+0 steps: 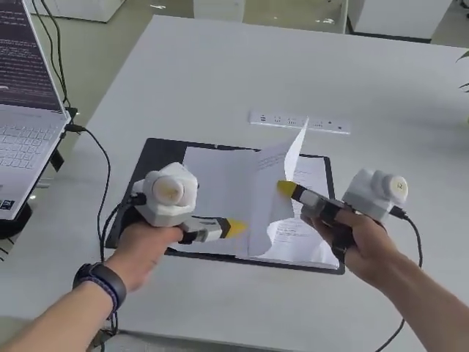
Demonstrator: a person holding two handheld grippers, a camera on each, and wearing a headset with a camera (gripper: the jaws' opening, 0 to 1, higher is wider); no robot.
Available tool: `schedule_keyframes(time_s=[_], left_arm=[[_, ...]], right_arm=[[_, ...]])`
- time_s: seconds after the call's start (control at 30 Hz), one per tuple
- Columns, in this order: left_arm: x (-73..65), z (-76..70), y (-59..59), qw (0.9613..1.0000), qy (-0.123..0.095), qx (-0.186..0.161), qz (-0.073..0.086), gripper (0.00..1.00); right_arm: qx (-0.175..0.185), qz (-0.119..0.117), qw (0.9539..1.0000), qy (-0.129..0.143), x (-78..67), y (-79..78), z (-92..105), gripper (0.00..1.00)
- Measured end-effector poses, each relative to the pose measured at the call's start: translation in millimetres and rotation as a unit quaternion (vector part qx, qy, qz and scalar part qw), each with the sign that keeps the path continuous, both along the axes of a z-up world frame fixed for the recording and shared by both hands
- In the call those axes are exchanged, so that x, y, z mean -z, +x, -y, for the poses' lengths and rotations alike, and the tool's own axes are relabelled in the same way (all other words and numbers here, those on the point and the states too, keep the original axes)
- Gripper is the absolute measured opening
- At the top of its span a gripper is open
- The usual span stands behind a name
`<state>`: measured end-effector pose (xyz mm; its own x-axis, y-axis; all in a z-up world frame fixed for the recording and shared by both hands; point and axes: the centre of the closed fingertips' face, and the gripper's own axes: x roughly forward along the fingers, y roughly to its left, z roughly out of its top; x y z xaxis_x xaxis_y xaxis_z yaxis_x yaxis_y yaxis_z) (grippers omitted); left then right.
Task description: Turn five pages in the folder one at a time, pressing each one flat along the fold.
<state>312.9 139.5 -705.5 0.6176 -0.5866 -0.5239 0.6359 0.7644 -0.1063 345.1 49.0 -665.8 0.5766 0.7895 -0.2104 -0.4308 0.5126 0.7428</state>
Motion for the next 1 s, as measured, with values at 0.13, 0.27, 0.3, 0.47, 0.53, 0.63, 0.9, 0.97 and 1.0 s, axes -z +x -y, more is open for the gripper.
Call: schedule_keyframes(time_s=[0.13,0.27,0.3,0.47,0.53,0.63,0.9,0.97,1.0], left_arm=[[4.4,-19.4,-5.6,0.9999,0.012,-0.007,0.000,0.77],[10.2,-37.6,-9.5,0.9996,0.013,-0.023,-0.006,0.77],[11.4,-42.8,-10.7,0.9995,0.012,-0.029,-0.008,0.77],[12.4,-57.2,-15.2,0.9989,0.008,-0.044,-0.010,0.77],[11.5,-61.5,-16.0,0.9987,0.005,-0.050,-0.010,0.77],[10.7,-70.3,-16.7,0.9982,0.001,-0.060,-0.008,0.77],[6.0,-92.9,-21.2,0.9964,-0.009,-0.084,0.000,0.78],[4.8,-99.7,-22.6,0.9956,-0.011,-0.093,0.001,0.78],[4.3,-102.1,-22.9,0.9955,-0.011,-0.094,0.002,0.78]], right_arm=[[-0.011,-0.001,0.9999,0.002,0.6,0.1,-10.5,0.00],[-0.024,-0.004,0.9997,0.002,2.9,-0.1,-22.0,0.00],[-0.028,-0.005,0.9996,0.000,4.2,-0.1,-26.3,0.00],[-0.047,-0.010,0.9988,0.000,8.1,-0.8,-45.1,0.00],[-0.057,-0.012,0.9983,-0.002,13.9,2.4,-47.5,0.00],[-0.069,-0.018,0.9975,-0.002,15.6,-0.8,-62.1,0.00],[-0.095,-0.034,0.9949,-0.009,26.6,-7.1,-88.9,0.00],[-0.101,-0.040,0.9940,-0.012,30.9,-9.3,-94.2,0.00],[-0.103,-0.041,0.9937,-0.013,32.4,-9.7,-96.3,0.00]])
